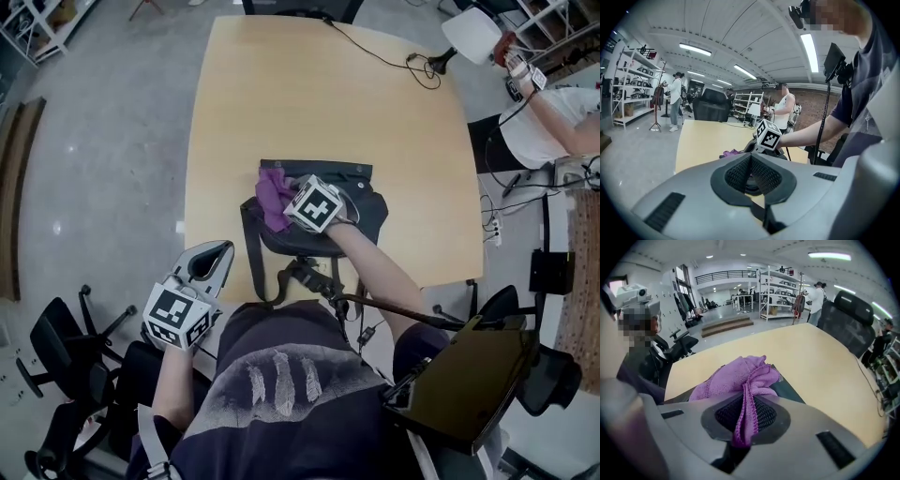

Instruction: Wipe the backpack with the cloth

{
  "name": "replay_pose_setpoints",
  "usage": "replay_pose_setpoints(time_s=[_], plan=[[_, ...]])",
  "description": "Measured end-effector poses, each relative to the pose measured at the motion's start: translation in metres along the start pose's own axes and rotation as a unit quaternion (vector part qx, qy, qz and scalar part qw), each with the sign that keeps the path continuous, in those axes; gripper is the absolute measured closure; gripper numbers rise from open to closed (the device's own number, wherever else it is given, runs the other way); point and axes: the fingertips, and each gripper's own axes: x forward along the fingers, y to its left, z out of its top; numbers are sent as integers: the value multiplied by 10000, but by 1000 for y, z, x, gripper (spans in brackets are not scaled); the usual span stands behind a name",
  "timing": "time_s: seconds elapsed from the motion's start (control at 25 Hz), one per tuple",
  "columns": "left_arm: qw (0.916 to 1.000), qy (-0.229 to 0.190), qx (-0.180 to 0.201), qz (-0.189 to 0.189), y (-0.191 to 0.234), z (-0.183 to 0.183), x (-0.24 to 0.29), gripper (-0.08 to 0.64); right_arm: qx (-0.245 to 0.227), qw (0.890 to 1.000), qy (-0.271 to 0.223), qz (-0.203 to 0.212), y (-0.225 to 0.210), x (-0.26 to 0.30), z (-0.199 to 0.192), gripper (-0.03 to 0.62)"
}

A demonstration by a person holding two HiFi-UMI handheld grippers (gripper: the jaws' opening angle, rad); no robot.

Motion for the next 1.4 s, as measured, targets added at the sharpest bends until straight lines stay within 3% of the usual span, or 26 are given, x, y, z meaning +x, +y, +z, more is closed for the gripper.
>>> replay_pose_setpoints(time_s=[0.24,0.44,0.6,0.8,1.0,1.16,1.4], plan=[[9999,87,23,-98,-9,-3,5,554,-36,9982,359,-478,-37,-27,-45,561],[9994,131,146,-282,-20,0,14,554,-473,9884,950,-1086,-72,-51,-93,563],[9991,144,239,-332,-28,5,18,554,-397,9862,1035,-1226,-87,-59,-108,563],[9988,-145,-159,-433,-34,19,19,554,-88,9825,1085,-1514,-113,-78,-137,563],[9991,-101,-85,-401,-43,19,24,554,-38,9692,1327,-2074,-142,-106,-169,563],[9990,-54,35,-441,-56,17,30,554,583,9628,855,-2497,-156,-157,-190,563],[9987,-22,22,-508,-67,13,37,554,1153,9631,295,-2413,-144,-194,-204,562]])
